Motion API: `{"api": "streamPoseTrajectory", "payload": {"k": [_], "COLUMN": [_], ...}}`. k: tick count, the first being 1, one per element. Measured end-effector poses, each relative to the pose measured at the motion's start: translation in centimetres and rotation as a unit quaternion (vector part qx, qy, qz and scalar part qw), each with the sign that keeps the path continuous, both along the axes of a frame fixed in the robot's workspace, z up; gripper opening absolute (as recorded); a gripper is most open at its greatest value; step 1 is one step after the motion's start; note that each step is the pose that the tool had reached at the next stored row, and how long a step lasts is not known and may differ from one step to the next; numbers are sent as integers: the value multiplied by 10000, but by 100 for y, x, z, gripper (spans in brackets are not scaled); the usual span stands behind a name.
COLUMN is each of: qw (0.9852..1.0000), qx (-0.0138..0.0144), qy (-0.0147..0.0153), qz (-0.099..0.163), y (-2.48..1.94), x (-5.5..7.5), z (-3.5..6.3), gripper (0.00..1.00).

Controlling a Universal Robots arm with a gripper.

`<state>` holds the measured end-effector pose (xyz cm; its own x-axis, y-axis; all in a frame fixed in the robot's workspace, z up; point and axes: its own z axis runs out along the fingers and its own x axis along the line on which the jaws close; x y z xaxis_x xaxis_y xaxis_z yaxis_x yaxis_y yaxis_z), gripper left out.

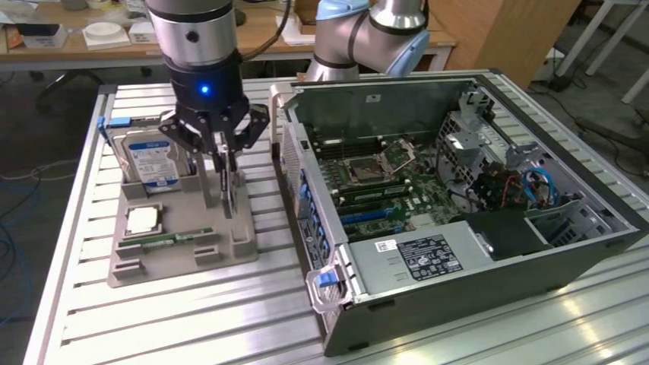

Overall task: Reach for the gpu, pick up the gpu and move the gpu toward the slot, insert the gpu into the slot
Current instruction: 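Pick up the gpu and move the gpu toward the slot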

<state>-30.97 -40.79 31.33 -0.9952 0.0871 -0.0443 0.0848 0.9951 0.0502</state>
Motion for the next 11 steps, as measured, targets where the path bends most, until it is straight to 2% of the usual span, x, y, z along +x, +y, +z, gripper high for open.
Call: {"api": "streamPoseTrajectory", "payload": {"k": [11], "qw": [10000], "qx": [1], "qy": [0], "qz": [0], "y": [0], "x": [0], "z": [203], "gripper": [25]}}
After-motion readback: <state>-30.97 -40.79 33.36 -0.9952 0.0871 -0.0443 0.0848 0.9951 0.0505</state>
